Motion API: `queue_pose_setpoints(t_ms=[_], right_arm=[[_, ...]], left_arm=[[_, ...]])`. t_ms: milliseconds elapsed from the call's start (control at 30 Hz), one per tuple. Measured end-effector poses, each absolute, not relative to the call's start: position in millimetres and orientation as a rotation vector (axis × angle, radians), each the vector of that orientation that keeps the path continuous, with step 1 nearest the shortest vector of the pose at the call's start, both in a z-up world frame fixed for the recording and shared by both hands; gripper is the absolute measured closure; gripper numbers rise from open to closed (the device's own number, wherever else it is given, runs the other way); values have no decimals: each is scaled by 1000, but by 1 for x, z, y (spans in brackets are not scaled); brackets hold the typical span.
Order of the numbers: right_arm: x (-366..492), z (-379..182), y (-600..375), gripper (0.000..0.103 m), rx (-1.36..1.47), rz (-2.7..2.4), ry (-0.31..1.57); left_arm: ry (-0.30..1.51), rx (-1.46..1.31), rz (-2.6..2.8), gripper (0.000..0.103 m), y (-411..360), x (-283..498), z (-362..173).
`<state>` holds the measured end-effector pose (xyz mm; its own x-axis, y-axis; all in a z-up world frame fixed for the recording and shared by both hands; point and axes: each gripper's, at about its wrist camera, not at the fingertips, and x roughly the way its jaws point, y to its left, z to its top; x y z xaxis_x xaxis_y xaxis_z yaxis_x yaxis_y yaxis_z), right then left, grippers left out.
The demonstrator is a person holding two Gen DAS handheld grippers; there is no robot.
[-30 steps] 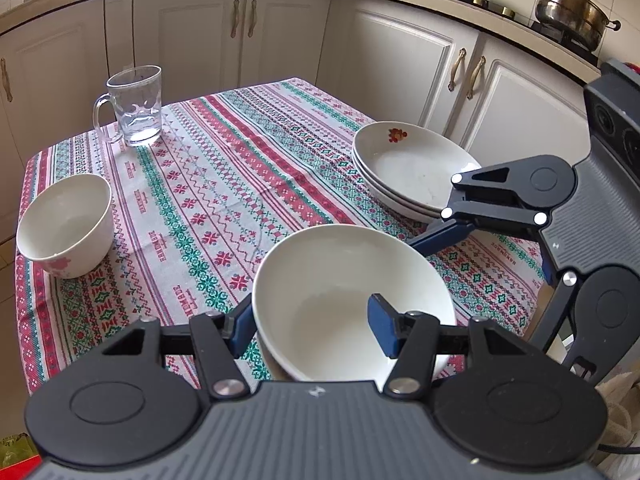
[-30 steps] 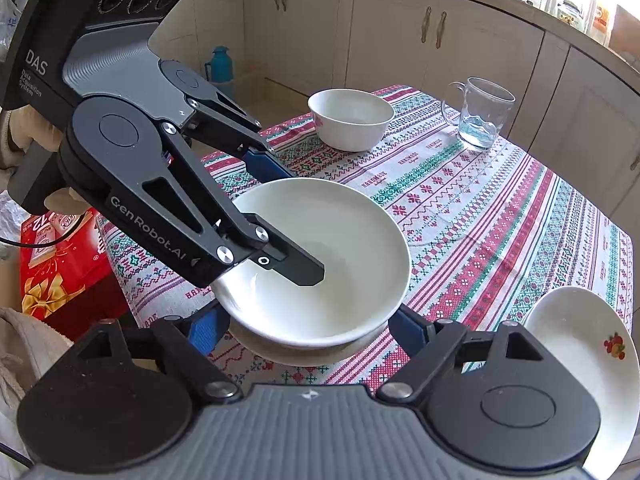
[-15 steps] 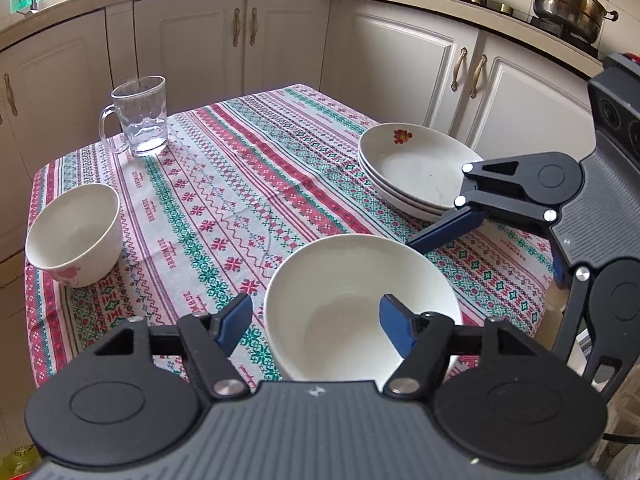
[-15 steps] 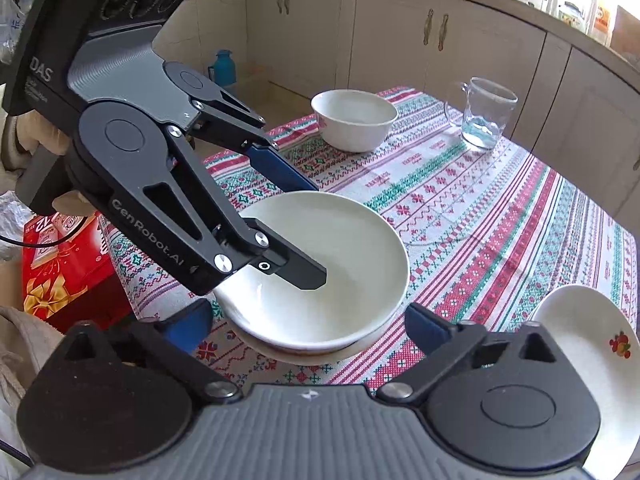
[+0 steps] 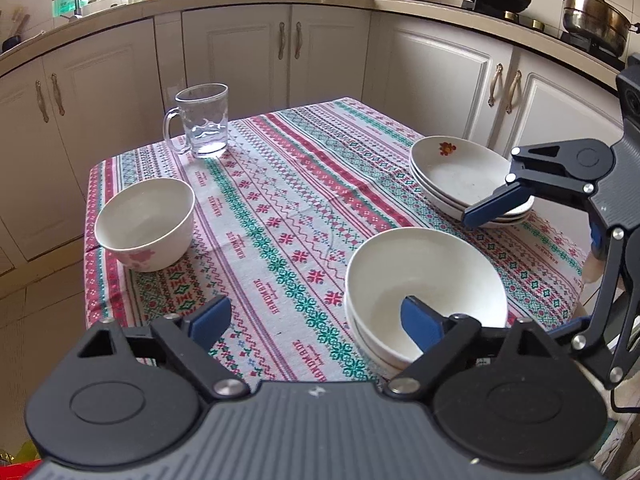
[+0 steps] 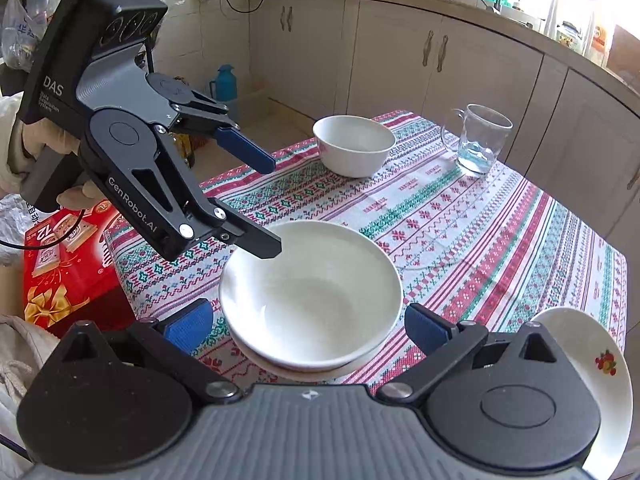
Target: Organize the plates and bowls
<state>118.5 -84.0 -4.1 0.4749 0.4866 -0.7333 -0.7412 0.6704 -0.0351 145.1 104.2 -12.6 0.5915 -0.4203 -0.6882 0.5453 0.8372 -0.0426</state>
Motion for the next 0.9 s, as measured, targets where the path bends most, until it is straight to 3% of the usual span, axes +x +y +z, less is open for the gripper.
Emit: queue_pose_setpoints(t_ms=[467, 900], right_arm=[[154, 27, -56, 0, -458, 784, 728], [247, 46, -20, 0, -438, 785, 765]], left_arm=[[662, 159, -389, 8, 155, 171, -19], [589, 171, -286, 8, 178, 221, -50]])
